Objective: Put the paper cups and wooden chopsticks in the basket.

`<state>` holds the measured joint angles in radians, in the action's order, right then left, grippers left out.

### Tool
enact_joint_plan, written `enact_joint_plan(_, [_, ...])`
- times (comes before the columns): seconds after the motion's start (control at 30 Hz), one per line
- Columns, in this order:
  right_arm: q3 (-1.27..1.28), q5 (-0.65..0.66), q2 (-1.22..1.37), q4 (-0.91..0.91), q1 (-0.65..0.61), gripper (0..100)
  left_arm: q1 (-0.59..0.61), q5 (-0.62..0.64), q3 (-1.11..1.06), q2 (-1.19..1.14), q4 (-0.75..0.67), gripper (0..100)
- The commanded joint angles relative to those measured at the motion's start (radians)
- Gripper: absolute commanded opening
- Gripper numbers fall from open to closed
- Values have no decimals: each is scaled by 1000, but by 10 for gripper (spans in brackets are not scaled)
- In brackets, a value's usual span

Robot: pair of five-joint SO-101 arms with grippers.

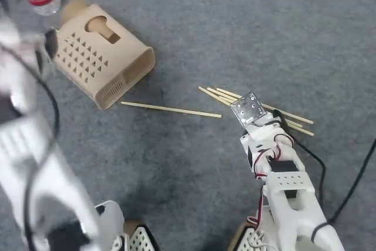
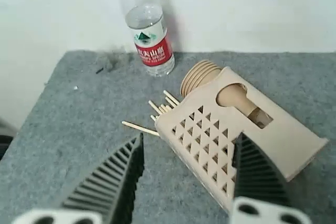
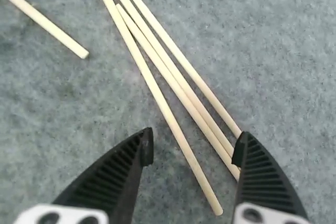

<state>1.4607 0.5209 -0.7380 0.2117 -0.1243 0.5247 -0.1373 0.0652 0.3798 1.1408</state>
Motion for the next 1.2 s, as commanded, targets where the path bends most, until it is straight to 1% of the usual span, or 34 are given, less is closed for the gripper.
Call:
enact_joint_plan(0.0, [-6, -9, -16, -24, 7, 252, -2, 9, 487, -364, 103, 261])
enact_joint_plan(0.17, [-6, -9, -16, -25, 5, 252, -2, 8, 858, -698, 173, 261])
enact_joint_plan(0.33, [-6, -9, -16, -25, 5, 252, -5, -25, 1165, -1005, 262, 261])
enact_joint_plan(0.43, [-6, -9, -16, -25, 1, 252, 3, -25, 1305, -1174, 264, 261])
enact_joint_plan(0.5, [-5, -9, -15, -24, -16, 252, 14, -23, 1379, -1275, 238, 261])
enact_joint_plan(0.57, [-5, -8, -15, -22, -24, 252, 18, -21, 1440, -1372, 157, 257])
enact_joint_plan(0.67, [-5, -8, -15, -19, -24, 252, 43, -20, 1521, -1498, -21, 201])
enact_joint_plan(0.8, [3, -8, -15, -25, -24, 252, 80, -26, 1586, -1657, -336, 122])
enact_joint_plan(0.87, [8, -6, -15, -25, -25, 252, 86, -29, 1584, -1735, -496, 111])
enact_joint_plan(0.93, [9, 26, -15, -25, -25, 252, 94, -49, 1578, -1807, -628, 111])
enact_joint_plan(1.07, [11, 41, -15, -25, -27, 252, 91, -92, 1544, -1913, -792, 109])
enact_joint_plan(1.17, [11, 41, -15, -25, -27, 252, 81, -91, 1518, -1944, -822, 108])
